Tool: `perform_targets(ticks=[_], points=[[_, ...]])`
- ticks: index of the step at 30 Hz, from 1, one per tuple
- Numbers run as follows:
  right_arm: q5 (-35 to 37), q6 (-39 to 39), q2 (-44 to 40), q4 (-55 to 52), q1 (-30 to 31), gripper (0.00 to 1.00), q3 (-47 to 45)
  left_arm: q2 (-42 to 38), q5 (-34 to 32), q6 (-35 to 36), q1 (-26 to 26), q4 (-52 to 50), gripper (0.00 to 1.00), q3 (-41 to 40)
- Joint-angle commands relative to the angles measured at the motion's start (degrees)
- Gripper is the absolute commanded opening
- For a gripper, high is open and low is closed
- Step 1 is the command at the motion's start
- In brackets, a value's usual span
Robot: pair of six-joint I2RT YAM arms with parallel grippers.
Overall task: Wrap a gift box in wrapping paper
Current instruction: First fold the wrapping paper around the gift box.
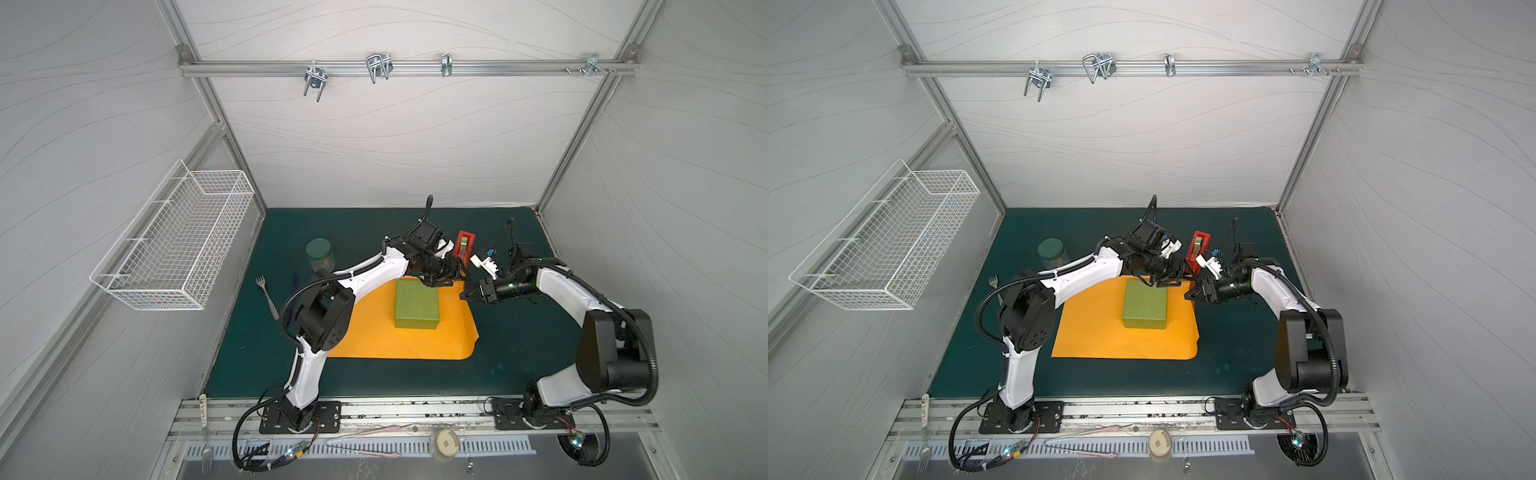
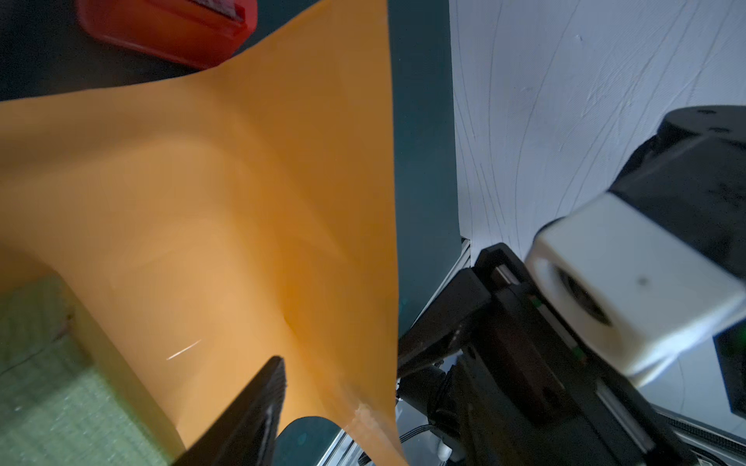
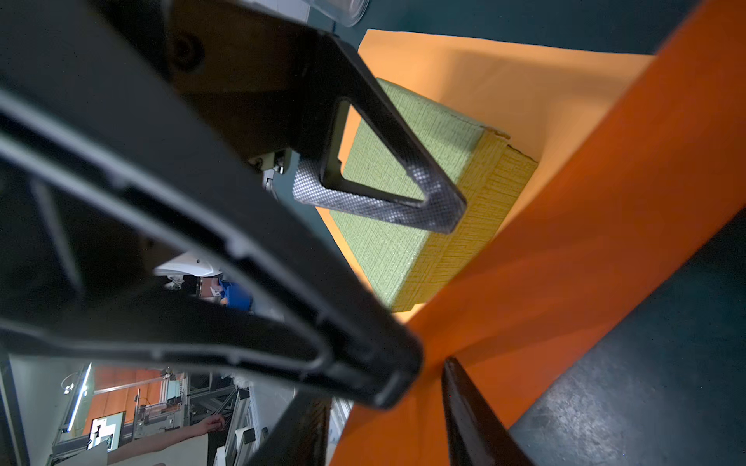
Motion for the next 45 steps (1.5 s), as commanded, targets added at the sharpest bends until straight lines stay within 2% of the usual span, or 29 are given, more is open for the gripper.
perform_targets(ticks=[1, 4, 14, 29, 36, 41, 45], points=[[-1.8, -2.3, 0.7, 0.0, 0.7, 0.46, -0.6, 2.3, -0.1, -0.7, -0.3, 0.8, 0.61, 3.6], [-1.5, -2.4, 1.0, 0.1, 0.9, 0.46, -0.7, 3.5, -0.4, -0.3, -0.7, 0.0, 0.53, 4.7], [-0.9, -2.4, 1.8, 0.0, 1.1, 0.46, -0.5, 6.5, -3.0, 3.8, -1.8, -6.0, 0.39, 10.1], [-0.2, -2.5, 1.0, -0.2, 1.0, 0.47, -0.4, 5.5, -5.8, 8.0, -1.7, -10.7, 0.01, 10.5], [-1.8, -4.0, -1.4, -1.8, -2.7, 0.50, 0.7, 1.1, -5.7, 9.8, -0.3, -10.9, 0.00, 8.9], [-1.8, -5.3, -5.7, -3.1, -7.4, 0.51, 1.4, -4.4, -3.6, 10.9, 1.6, -9.1, 0.00, 1.6], [1.7, -5.6, -8.4, -2.7, -7.2, 0.53, 1.0, -10.1, -1.4, 12.3, 4.3, -5.7, 0.00, -6.6]])
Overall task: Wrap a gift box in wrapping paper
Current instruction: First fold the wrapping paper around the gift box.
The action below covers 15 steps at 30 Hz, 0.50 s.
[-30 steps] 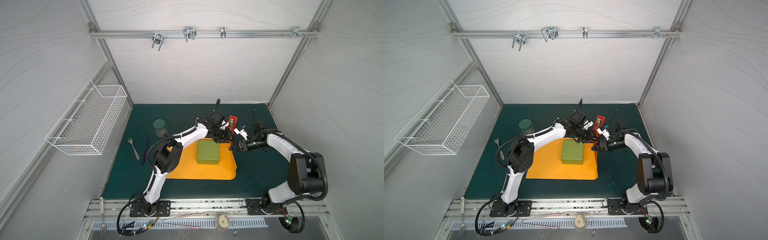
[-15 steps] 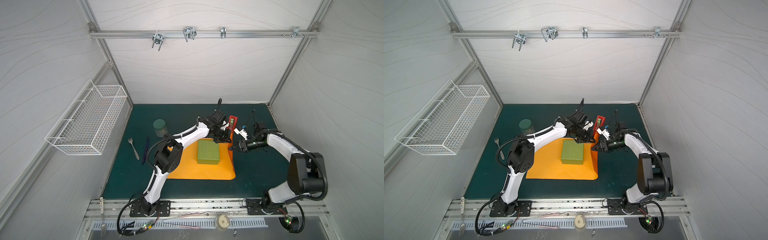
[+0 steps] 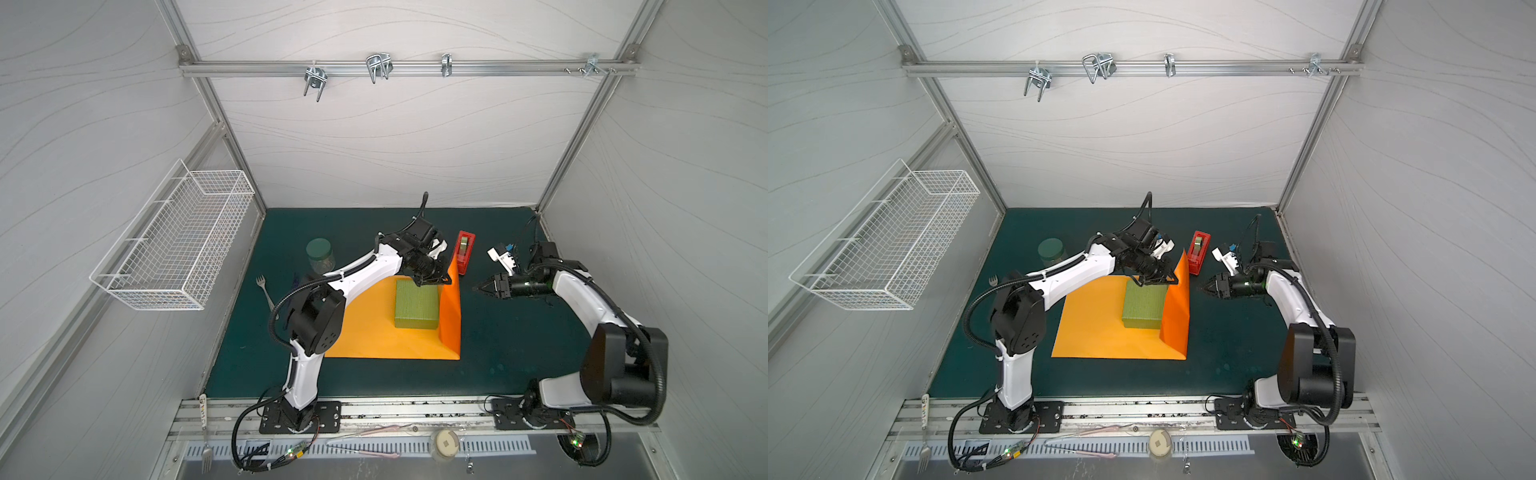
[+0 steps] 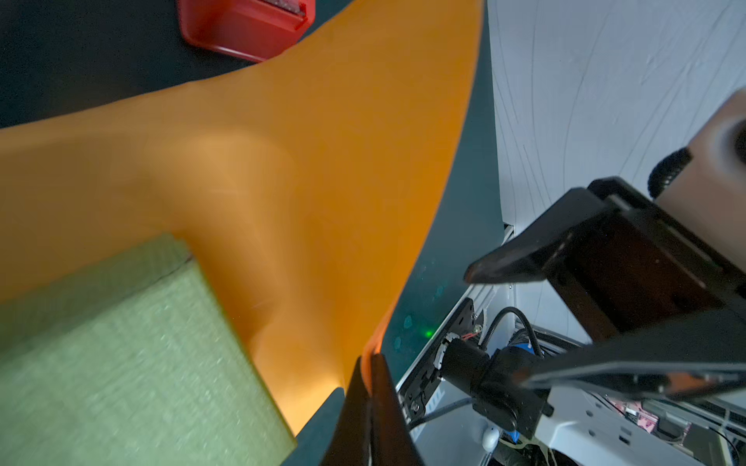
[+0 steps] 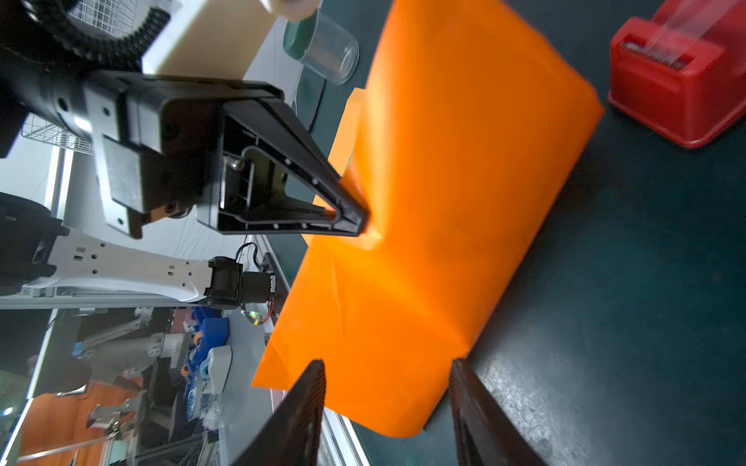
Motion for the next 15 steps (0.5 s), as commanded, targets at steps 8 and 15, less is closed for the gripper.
perform_targets(ticks=[8, 15], points=[[8.7, 1.2, -1.2, 3.1, 7.5, 0.64, 1.7, -11.0, 5.1, 5.9, 7.8, 5.9, 0.00, -15.6], [13.1, 4.4, 5.1, 5.1, 12.8, 0.74, 4.8, -12.8, 6.9, 6.6, 11.8, 7.5, 0.00, -20.2]])
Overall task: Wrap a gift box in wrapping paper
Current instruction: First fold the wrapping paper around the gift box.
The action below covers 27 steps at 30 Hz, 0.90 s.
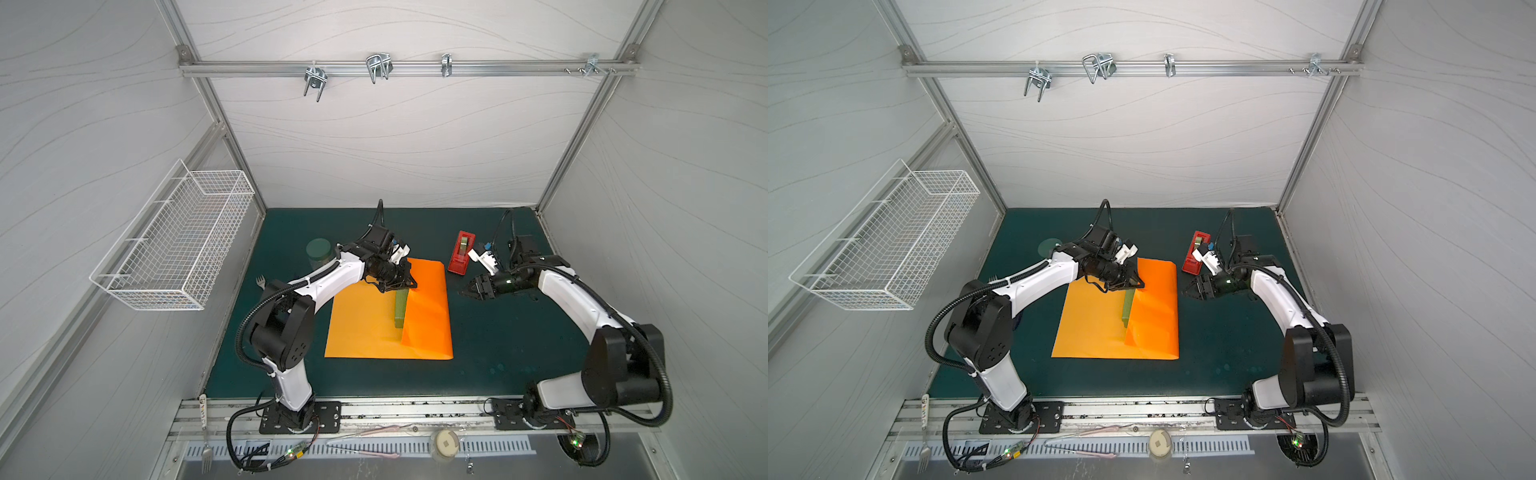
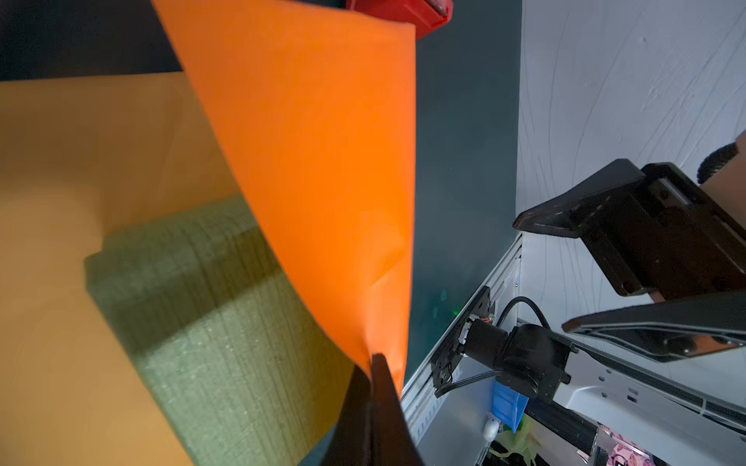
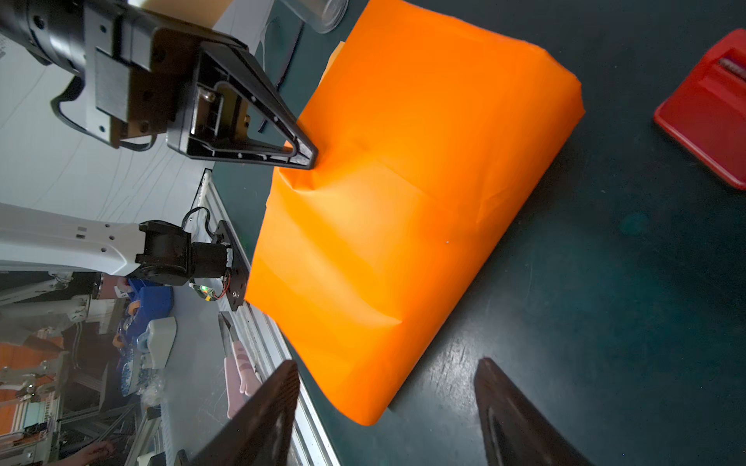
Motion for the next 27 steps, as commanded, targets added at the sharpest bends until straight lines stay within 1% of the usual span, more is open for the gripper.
perform_targets(ticks=[1, 8, 9, 11, 15, 27], points=[[3.0, 1.2, 2.9, 1.4, 1.9, 0.76, 2.1, -2.6, 2.0, 1.7, 1.4, 3.0, 0.00, -1.7], [5.4, 4.5, 8.3, 4.6, 5.1, 0.88, 3.9, -3.5, 2.0, 3.7, 4.0, 3.0, 0.00, -4.6], [5.6, 6.4, 9.0, 5.2, 5.5, 0.90, 4.1, -3.7, 1.9, 4.0, 4.3, 2.8, 0.00, -4.9], [5.9, 7.7, 10.2, 6.2, 6.1, 0.95, 4.5, -3.7, 1.8, 4.6, 4.8, 2.8, 0.00, -5.4], [6.8, 9.8, 13.2, 7.3, 8.4, 0.99, 5.5, -3.5, 1.8, 6.1, 5.6, 2.0, 0.00, -5.8], [4.3, 13.7, 17.3, 11.3, 12.7, 0.99, 6.0, -3.7, 1.4, 8.7, 8.0, 2.0, 0.00, -8.0]])
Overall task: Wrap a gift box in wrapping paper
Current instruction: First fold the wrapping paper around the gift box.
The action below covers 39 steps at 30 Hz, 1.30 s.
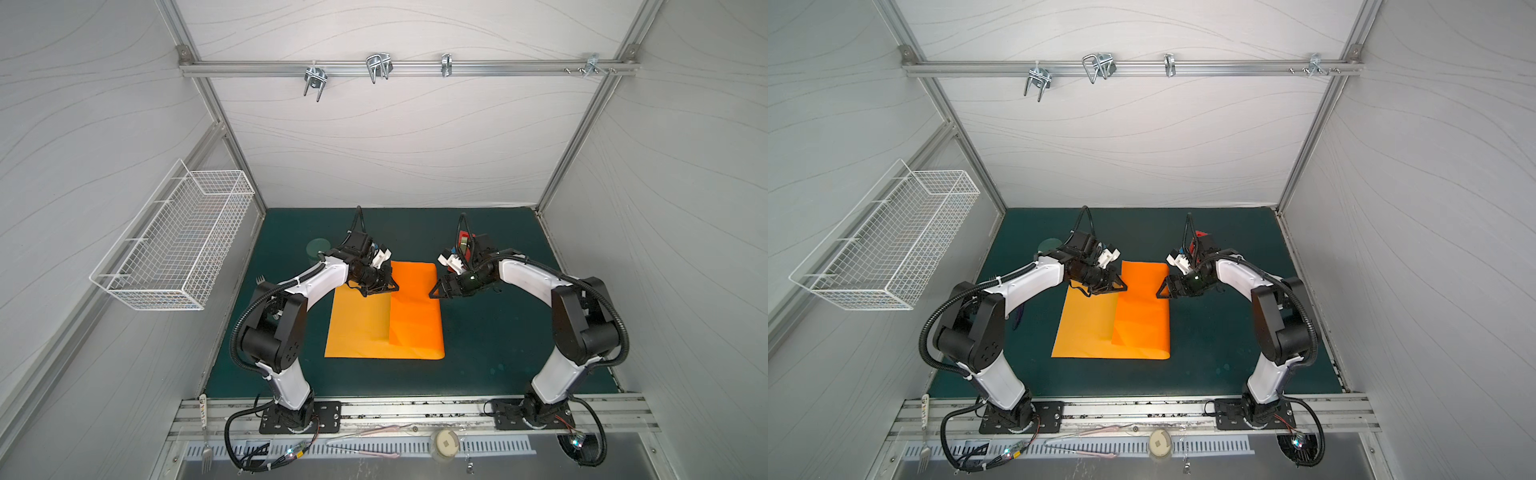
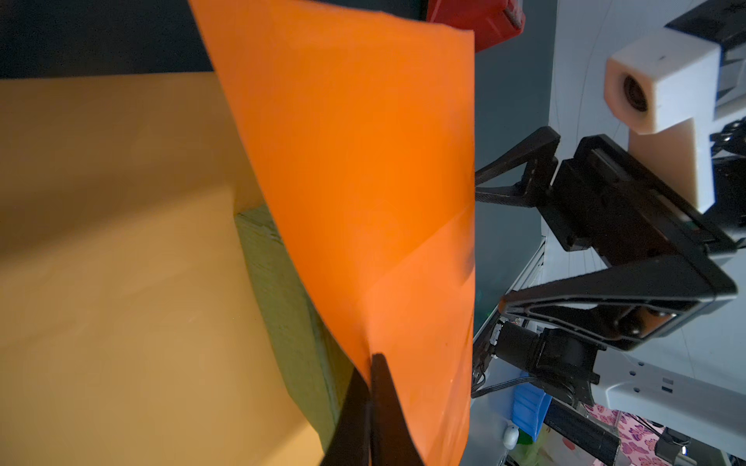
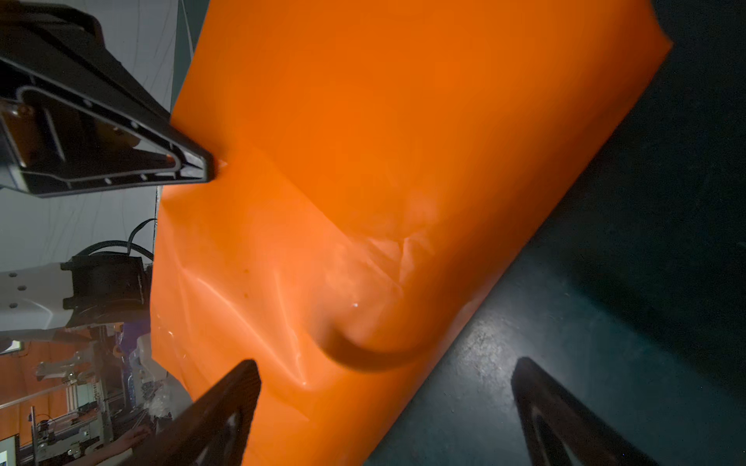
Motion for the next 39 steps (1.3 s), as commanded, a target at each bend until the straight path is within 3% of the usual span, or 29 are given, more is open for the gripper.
perform_targets(ticks=[1, 24, 39], points=[[-1.8, 1.2, 1.5, 1.3, 1.3, 0.99, 1.5, -1.7, 0.4, 2.0, 0.6, 1.2, 0.00, -0.7], [-1.3, 6.0, 4.9, 1.9, 4.2, 0.88, 2.2, 1.9, -2.1, 3.9, 1.4, 2.7, 0.00, -1.2], [3.6, 7.4, 7.9, 1.8, 5.1, 0.77, 2.6, 4.3, -2.7, 4.0, 1.4, 2.2, 0.00, -0.6]])
